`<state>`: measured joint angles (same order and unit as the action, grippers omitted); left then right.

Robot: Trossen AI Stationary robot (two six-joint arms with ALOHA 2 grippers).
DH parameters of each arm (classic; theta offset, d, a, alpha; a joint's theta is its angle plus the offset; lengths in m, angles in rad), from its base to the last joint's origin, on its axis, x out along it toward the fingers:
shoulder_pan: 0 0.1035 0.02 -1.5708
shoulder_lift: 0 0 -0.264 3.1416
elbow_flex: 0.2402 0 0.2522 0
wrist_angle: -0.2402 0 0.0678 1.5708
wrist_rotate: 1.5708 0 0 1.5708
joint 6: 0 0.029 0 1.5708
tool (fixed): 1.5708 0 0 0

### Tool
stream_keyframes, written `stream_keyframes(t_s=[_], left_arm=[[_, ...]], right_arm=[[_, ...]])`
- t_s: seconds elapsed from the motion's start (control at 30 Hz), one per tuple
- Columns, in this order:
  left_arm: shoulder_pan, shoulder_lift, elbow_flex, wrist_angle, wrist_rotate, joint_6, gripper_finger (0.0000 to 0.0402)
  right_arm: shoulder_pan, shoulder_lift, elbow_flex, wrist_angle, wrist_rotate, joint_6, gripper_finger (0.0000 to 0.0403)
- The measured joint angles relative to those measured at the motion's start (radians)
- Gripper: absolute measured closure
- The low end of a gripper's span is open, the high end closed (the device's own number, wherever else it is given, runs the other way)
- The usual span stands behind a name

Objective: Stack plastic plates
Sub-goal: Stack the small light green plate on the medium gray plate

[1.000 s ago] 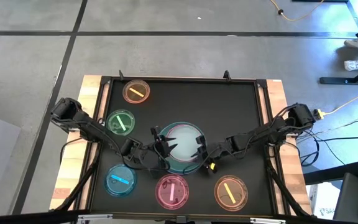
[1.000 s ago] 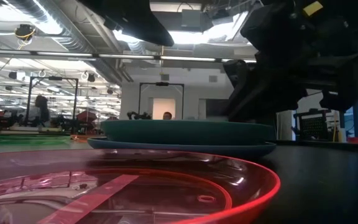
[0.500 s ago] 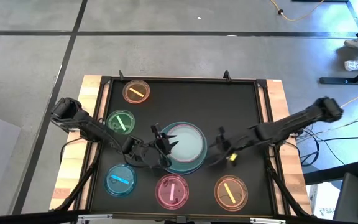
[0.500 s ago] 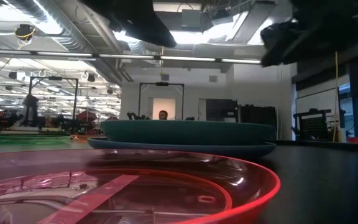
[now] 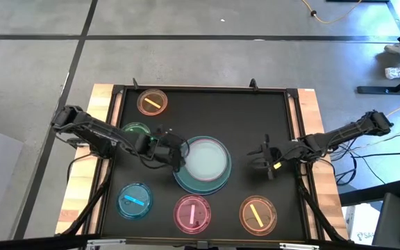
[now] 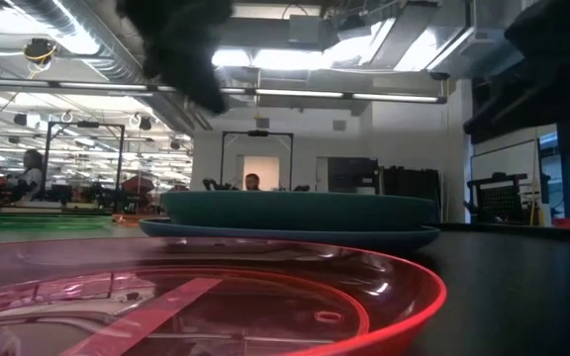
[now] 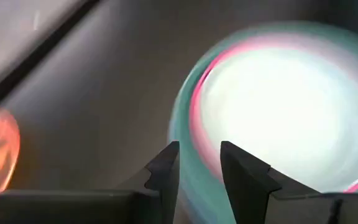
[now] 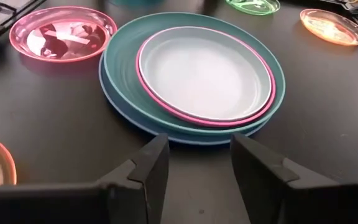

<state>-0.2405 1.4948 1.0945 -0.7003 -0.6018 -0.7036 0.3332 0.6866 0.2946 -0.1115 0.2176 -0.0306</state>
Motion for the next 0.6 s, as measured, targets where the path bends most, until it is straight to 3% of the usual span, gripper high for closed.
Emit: stream_keyframes(t_s=[0.13,0.23,0.4,0.6], left_arm=[[0.017,0.0,-0.013,-0.245,0.113,-0.211,0.0292],[0.032,0.001,-0.06,-0.319,0.171,-0.302,0.0292],[0.07,0.002,-0.151,-0.333,0.264,-0.339,0.0292],[0.138,0.002,-0.242,-0.327,0.273,-0.342,0.0292]], right_arm=[[0.0,-0.002,-0.01,0.002,0.0,0.0,0.0238],[0.0,0.005,-0.012,0.003,0.021,0.0,0.0238],[0.0,0.005,-0.012,0.006,0.073,0.0,0.0238],[0.0,0.005,-0.012,0.006,0.106,0.0,0.0238]])
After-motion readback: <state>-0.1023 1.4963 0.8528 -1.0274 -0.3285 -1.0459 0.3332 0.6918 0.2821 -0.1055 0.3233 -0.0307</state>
